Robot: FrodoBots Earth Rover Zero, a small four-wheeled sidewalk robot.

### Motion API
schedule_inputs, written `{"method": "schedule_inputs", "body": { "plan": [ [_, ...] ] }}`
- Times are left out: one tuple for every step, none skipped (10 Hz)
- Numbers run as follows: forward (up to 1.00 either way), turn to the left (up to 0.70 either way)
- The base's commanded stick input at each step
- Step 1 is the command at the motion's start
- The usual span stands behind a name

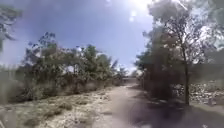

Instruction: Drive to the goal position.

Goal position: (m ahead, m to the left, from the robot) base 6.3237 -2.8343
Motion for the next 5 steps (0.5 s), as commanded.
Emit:
{"method": "schedule_inputs", "body": {
  "plan": [
    [0.7,0.0],
    [0.7,0.0],
    [0.7,0.0],
    [0.7,0.0],
    [0.7,0.0]
  ]
}}
